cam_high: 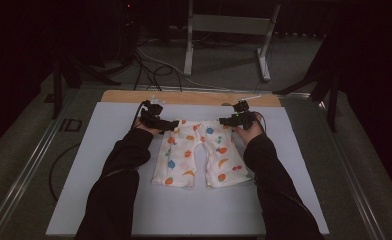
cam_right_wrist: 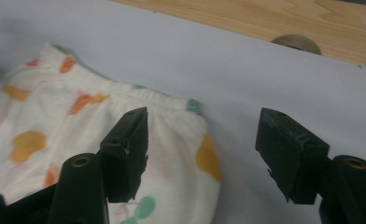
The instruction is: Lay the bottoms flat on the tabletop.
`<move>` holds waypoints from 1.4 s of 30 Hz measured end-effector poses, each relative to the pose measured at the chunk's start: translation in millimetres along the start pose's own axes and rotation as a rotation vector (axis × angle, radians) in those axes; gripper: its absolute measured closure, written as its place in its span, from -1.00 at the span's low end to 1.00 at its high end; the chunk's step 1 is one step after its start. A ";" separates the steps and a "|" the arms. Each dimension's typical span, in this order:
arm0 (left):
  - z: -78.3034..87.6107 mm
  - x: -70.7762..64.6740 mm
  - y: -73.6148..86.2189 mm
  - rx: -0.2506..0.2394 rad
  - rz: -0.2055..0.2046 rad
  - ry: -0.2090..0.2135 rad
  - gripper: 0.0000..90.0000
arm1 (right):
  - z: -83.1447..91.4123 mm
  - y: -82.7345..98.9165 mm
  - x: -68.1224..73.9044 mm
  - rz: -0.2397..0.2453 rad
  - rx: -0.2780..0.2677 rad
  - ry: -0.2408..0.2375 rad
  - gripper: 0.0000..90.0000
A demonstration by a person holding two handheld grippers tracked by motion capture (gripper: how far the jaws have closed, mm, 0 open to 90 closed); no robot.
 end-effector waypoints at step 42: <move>72.7 -40.3 30.2 -0.096 -0.102 0.204 -1.00 | 58.2 22.9 57.6 0.180 -0.100 -0.144 -0.61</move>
Point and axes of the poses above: each handheld gripper's, and its own axes: z roughly backward along the jaws, y roughly out of its underside, x roughly to its left, the point moved 9 cm from there along -z, roughly forward along the jaws, and after that the axes turned 7 degrees about x, right-handed, at the moved point
